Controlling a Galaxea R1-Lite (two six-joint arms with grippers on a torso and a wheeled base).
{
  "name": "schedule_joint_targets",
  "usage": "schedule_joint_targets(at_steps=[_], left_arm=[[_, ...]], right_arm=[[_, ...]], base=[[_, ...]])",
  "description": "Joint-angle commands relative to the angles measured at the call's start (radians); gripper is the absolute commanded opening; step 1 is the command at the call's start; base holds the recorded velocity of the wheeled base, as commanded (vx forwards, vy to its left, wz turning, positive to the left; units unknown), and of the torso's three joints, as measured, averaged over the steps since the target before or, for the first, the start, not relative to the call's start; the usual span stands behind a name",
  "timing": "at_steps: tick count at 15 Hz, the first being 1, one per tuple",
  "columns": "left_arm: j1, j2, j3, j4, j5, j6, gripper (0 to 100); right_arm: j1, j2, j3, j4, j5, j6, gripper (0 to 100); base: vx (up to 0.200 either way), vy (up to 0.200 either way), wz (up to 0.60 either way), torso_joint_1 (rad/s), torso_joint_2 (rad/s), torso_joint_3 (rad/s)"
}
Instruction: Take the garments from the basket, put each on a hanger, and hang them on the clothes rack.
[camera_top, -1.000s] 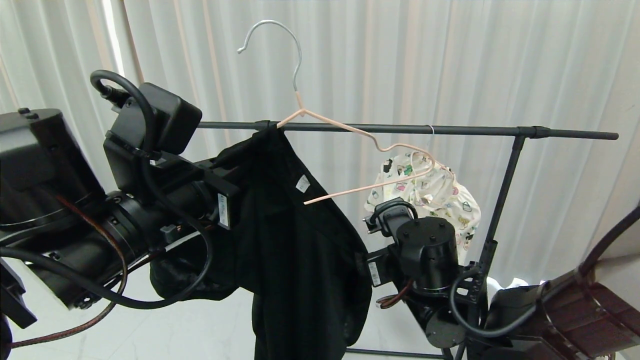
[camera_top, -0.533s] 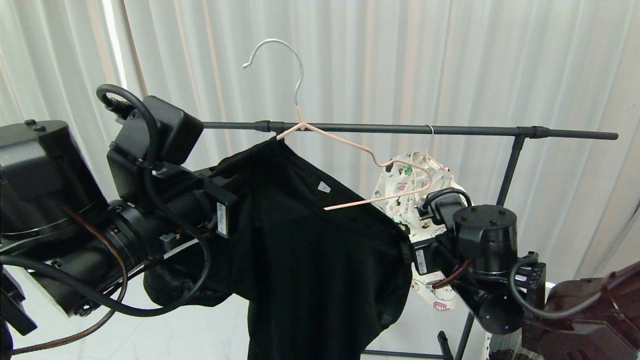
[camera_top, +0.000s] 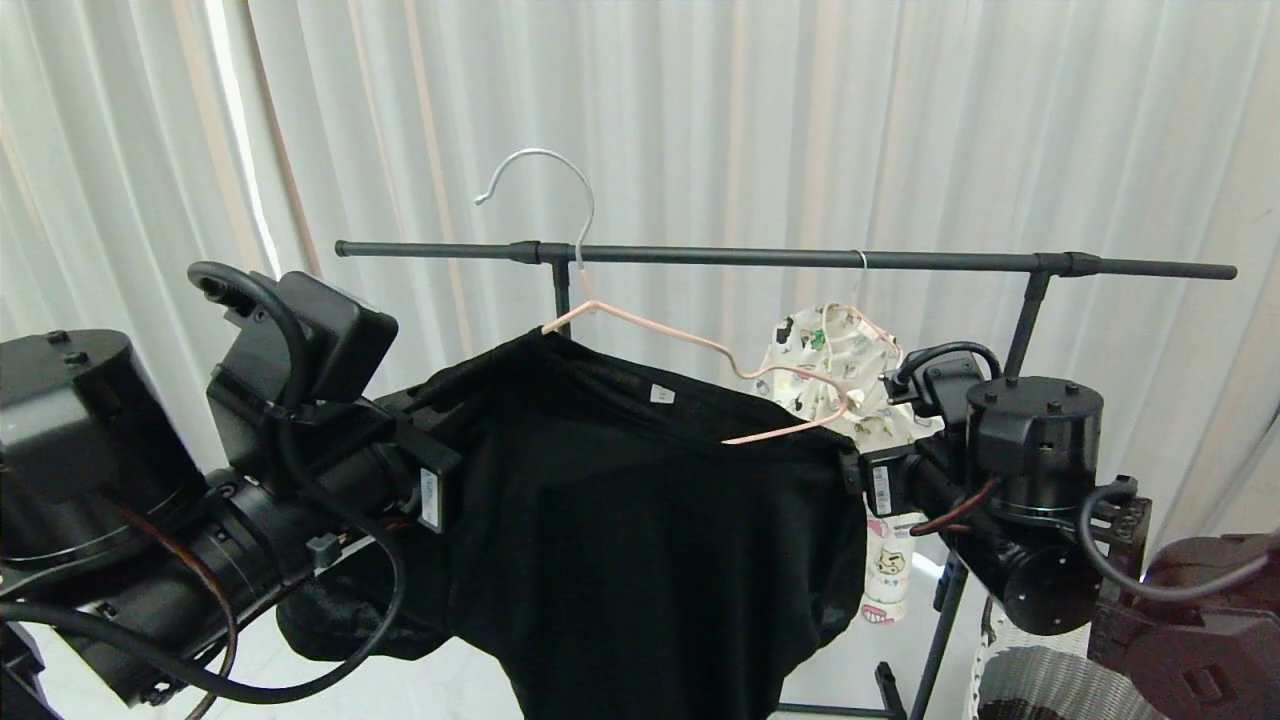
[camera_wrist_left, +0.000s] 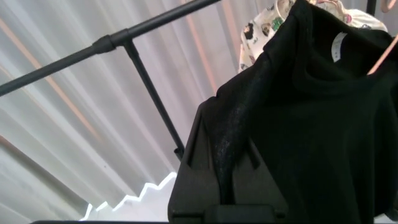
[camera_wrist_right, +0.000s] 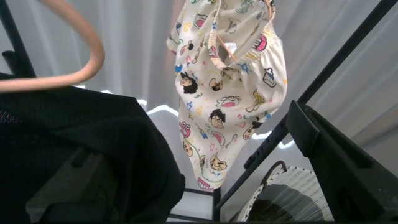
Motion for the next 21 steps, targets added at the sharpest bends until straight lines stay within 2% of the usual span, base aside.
schedule_joint_targets(at_steps=[1,5,9,14,17,19,21], left_arm=[[0.007,0.023,0.036,-0.029,0.0,0.005,0],[0.009,0.012,0.085,-0.074,-0.026,0.022,0],[0.009,0.012,0.107,-0.077,-0.039,0.024,0],[0.021,0.012,0.111,-0.077,-0.039,0.024,0],[0.03,0.024,0.085,-0.077,-0.039,0.022,0],[0.032,0.02,0.113,-0.077,-0.042,0.024,0],[0.029,0.026,0.15,-0.091,-0.068,0.027,0]], right_arm=[[0.0,-0.003,0.0,0.0,0.001,0.0,100],[-0.016,-0.002,0.0,0.0,0.016,-0.001,100],[-0.045,-0.006,-0.003,0.0,0.07,-0.038,100],[-0.053,-0.016,-0.002,0.0,0.078,-0.038,100],[-0.053,-0.049,0.011,0.043,0.148,-0.05,100],[-0.079,-0.077,0.017,0.069,0.216,-0.089,100],[-0.099,-0.078,0.017,0.071,0.239,-0.109,100]], base=[[0.0,0.0,0.0,0.0,0.0,0.0],[0.0,0.0,0.0,0.0,0.0,0.0],[0.0,0.0,0.0,0.0,0.0,0.0],[0.0,0.0,0.0,0.0,0.0,0.0],[0.0,0.0,0.0,0.0,0.0,0.0],[0.0,0.0,0.0,0.0,0.0,0.0],[0.0,0.0,0.0,0.0,0.0,0.0]])
